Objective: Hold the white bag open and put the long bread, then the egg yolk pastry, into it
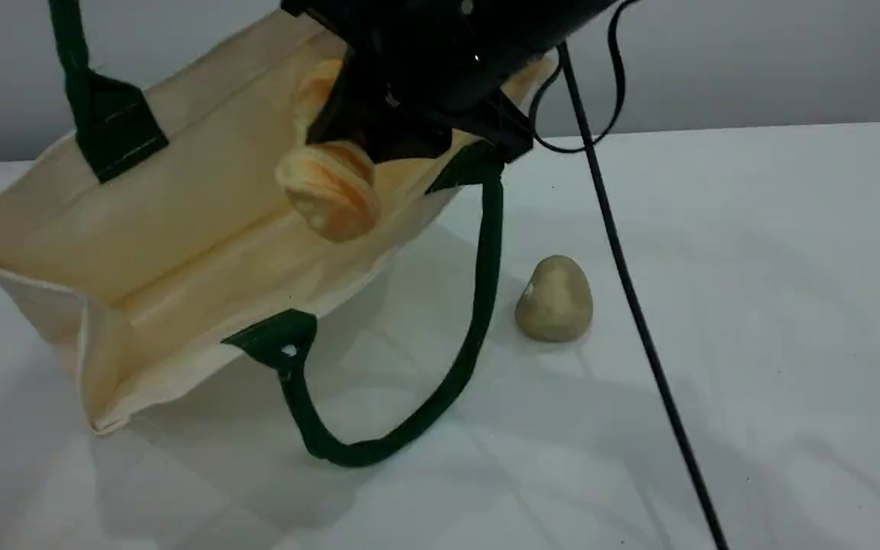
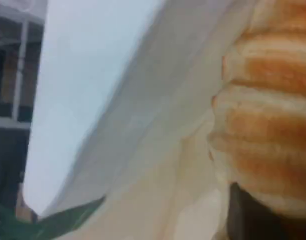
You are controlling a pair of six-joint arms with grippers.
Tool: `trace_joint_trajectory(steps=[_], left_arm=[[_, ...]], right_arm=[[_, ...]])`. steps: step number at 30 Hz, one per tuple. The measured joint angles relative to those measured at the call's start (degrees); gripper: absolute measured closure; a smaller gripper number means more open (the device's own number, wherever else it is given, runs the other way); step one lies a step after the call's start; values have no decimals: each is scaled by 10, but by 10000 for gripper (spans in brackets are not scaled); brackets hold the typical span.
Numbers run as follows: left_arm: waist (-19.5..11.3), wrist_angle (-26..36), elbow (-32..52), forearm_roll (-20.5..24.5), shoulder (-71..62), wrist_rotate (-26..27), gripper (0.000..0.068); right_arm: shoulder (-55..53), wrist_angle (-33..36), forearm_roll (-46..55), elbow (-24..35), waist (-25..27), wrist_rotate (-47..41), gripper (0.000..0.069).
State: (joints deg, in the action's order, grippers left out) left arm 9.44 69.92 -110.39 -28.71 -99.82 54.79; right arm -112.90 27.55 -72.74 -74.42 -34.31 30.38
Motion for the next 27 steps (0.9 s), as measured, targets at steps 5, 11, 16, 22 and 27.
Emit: trace_joint_trajectory(steps=[5,11,16,22,27], left_arm=[[0,0,0,0,0,0,602],[0,0,0,1,0,0,602],[0,1,0,1,0,0,602],[0,1,0,1,0,-2,602],[0,1,0,2,0,-2,602]], right_arm=[[0,7,-39,-2,0,33,342],[0,23,-67,-3,0,48,123],[0,29,-67,-3,1,49,90],[2,43,-66,-3,1,49,100],[23,66,-53,-4,11,66,100]])
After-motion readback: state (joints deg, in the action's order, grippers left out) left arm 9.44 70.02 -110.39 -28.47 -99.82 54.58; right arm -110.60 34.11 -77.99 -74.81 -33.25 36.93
